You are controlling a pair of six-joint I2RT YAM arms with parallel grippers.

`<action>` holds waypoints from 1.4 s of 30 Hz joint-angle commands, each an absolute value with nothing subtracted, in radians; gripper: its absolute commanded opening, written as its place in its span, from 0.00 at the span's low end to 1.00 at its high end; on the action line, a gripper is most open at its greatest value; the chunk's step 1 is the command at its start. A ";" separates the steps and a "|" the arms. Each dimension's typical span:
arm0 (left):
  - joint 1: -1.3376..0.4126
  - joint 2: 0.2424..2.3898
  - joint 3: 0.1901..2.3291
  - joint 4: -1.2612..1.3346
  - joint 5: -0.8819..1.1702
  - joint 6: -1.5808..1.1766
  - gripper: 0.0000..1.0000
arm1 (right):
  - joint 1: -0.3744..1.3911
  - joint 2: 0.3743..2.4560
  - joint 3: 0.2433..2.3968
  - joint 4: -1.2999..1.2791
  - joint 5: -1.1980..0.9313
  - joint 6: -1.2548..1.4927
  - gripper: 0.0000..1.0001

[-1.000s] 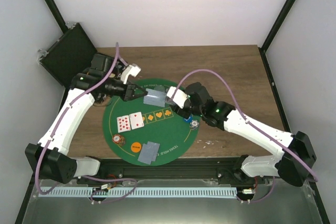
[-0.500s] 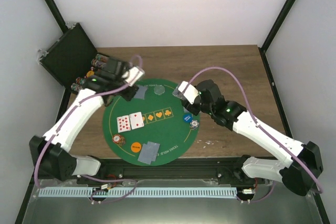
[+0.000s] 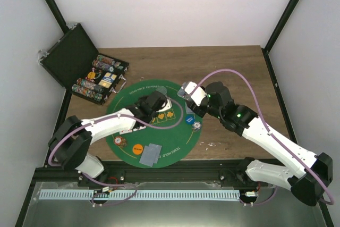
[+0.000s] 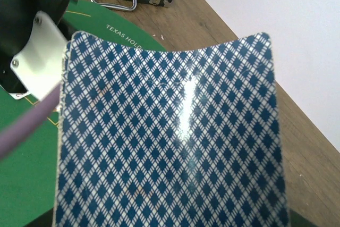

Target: Distribute texas hold em gaming equipment

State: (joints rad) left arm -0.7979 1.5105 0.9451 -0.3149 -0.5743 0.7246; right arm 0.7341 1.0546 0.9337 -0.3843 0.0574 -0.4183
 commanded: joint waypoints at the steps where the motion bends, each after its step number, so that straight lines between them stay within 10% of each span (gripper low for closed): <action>1: -0.838 1.546 0.840 -0.113 -0.720 0.840 0.00 | 0.730 1.027 0.947 -0.400 0.067 -0.422 0.50; 42: -0.859 1.688 0.991 -0.642 -0.208 0.375 0.07 | 0.730 1.019 0.957 -0.421 0.069 -0.426 0.50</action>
State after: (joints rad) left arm -0.8566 1.6821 0.9737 -0.6342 -0.2184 0.3889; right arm 0.7341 1.0405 0.9337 -0.4259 0.0578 -0.4259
